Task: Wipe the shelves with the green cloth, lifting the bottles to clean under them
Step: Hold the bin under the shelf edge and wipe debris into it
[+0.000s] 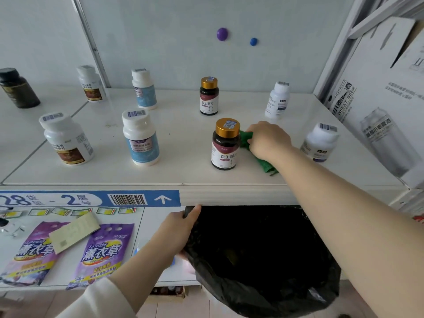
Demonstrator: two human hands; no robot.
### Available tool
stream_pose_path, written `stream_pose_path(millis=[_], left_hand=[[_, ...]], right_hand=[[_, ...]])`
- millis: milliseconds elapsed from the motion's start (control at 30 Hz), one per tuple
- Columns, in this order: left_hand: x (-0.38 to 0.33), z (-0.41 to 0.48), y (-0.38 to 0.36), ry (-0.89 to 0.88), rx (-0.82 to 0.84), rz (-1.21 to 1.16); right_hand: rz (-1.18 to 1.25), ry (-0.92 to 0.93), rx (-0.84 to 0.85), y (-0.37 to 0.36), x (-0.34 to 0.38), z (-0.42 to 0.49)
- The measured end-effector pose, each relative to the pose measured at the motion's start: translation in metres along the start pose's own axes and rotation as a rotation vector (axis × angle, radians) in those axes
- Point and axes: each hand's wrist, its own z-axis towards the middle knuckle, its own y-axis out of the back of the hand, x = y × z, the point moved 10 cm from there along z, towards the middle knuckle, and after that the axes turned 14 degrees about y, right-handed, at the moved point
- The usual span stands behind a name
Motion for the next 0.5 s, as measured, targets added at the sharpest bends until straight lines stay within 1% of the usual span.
stream_pose_path(millis=[167, 500], left_hand=[[0.002, -0.001, -0.003, 0.020, 0.025, -0.044], [0.001, -0.006, -0.008, 0.046, 0.037, -0.081]], right_hand=[[0.047, -0.013, -0.008, 0.005, 0.008, -0.028], [0.018, 0.010, 0.023, 0.006, 0.013, -0.063]])
